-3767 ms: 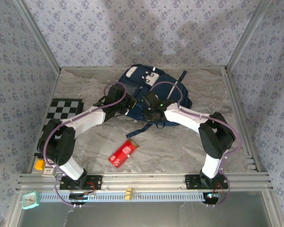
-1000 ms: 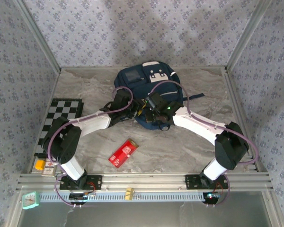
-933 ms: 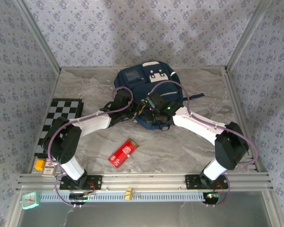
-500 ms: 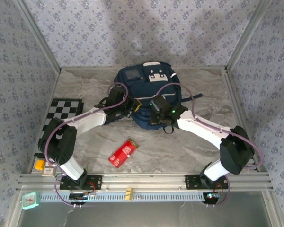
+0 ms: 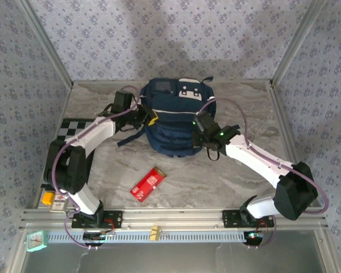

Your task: Pack books, pencil case, and school supplies into a backpack

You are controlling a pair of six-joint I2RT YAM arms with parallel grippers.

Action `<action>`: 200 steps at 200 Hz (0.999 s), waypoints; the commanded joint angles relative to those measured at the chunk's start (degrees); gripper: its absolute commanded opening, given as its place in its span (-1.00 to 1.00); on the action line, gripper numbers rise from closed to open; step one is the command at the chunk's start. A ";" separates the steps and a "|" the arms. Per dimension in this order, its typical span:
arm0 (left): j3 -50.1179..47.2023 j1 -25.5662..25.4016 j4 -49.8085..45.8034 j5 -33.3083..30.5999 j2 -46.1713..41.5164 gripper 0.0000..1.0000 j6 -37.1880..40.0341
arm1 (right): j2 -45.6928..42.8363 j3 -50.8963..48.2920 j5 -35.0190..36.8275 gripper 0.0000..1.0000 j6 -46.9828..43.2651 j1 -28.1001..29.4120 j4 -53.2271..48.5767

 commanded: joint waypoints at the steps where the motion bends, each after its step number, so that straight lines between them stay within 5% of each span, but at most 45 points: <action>1: 8.21 4.05 4.29 -3.29 4.52 -1.00 6.88 | 1.88 4.12 -3.40 -1.00 -0.12 4.25 -3.32; 33: 13.68 5.01 1.08 0.46 9.95 -0.68 9.76 | 8.31 9.01 -6.08 -1.00 2.21 5.23 1.84; 53: 9.33 6.06 2.71 0.47 6.51 -0.18 8.72 | 10.05 9.46 -5.47 -1.00 3.19 5.47 3.00; 86: 0.94 5.28 2.12 -1.11 -2.11 0.12 5.74 | 10.78 8.95 -5.20 -1.00 4.18 6.04 4.16; 134: -13.06 -0.42 11.16 -6.63 -11.70 0.43 -8.16 | 10.37 7.18 -4.74 -1.00 4.78 6.11 5.30; 200: -17.22 -11.99 16.42 -20.63 -10.42 0.48 -21.61 | 9.18 3.91 -5.22 -1.00 4.47 5.72 6.90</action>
